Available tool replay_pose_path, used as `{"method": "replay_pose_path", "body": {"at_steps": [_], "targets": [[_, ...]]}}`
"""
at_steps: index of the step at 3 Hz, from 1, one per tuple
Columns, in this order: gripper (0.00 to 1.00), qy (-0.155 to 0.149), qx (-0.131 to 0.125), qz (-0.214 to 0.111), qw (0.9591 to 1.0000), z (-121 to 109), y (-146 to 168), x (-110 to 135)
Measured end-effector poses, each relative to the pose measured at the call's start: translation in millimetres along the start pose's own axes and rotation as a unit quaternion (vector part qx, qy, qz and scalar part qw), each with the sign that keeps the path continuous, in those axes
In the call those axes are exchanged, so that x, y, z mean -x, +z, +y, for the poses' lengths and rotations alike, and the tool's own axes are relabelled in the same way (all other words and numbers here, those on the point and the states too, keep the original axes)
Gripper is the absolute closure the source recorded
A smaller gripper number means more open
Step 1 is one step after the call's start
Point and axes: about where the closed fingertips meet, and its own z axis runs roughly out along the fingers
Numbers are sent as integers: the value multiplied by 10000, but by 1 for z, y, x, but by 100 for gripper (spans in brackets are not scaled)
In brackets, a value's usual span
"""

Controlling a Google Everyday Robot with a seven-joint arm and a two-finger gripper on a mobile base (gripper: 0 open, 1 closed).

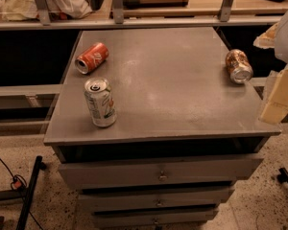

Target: Knock 7up can over

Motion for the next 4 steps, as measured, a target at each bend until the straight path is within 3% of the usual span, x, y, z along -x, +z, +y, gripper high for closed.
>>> {"method": "replay_pose_path", "body": {"at_steps": [1, 2, 3, 4], "targets": [[0, 0, -1, 0, 10000, 0, 0, 0], [0, -67, 228, -246, 9994, 2, 2, 9], [0, -173, 581, -956, 9936, 0, 17, 34], [0, -444, 869, -1990, 9751, 14, 25, 87]]}}
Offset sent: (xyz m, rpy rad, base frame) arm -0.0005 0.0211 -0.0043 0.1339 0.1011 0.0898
